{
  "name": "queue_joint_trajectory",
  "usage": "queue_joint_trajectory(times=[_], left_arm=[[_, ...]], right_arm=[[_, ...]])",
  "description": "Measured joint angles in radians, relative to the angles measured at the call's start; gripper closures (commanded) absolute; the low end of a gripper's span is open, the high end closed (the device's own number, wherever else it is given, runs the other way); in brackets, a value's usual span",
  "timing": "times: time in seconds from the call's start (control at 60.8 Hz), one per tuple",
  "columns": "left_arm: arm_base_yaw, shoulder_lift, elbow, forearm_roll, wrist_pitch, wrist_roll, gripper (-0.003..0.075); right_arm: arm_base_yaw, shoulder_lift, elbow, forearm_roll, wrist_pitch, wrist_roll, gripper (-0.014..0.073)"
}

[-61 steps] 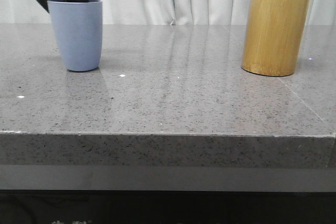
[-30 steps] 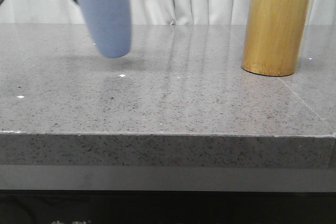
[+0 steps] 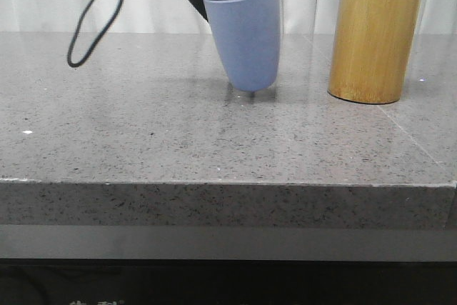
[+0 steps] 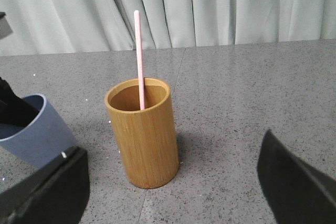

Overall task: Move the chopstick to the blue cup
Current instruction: 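Slide the light blue cup with the left gripper toward the bamboo holder, then open the left gripper and lift it away from the cup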

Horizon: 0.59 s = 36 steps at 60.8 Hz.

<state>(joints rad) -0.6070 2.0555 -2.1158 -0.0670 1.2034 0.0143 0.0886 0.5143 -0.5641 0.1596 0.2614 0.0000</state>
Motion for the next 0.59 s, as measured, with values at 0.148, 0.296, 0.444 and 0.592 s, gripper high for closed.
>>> queue_joint_trajectory(times=[0.148, 0.296, 0.444, 0.592], left_arm=[[0.000, 0.013, -0.018, -0.008, 0.004, 0.001, 0.0738], [0.000, 0.013, -0.022, -0.014, 0.007, 0.001, 0.0714], [0.000, 0.013, -0.022, -0.018, 0.008, 0.002, 0.0556], [0.000, 0.013, -0.022, -0.022, 0.008, 0.002, 0.0428]], right_arm=[[0.000, 0.000, 0.000, 0.000, 0.000, 0.000, -0.0061], [0.000, 0.000, 0.000, 0.000, 0.000, 0.000, -0.0061], [0.000, 0.000, 0.000, 0.000, 0.000, 0.000, -0.0061], [0.000, 0.000, 0.000, 0.000, 0.000, 0.000, -0.0061]])
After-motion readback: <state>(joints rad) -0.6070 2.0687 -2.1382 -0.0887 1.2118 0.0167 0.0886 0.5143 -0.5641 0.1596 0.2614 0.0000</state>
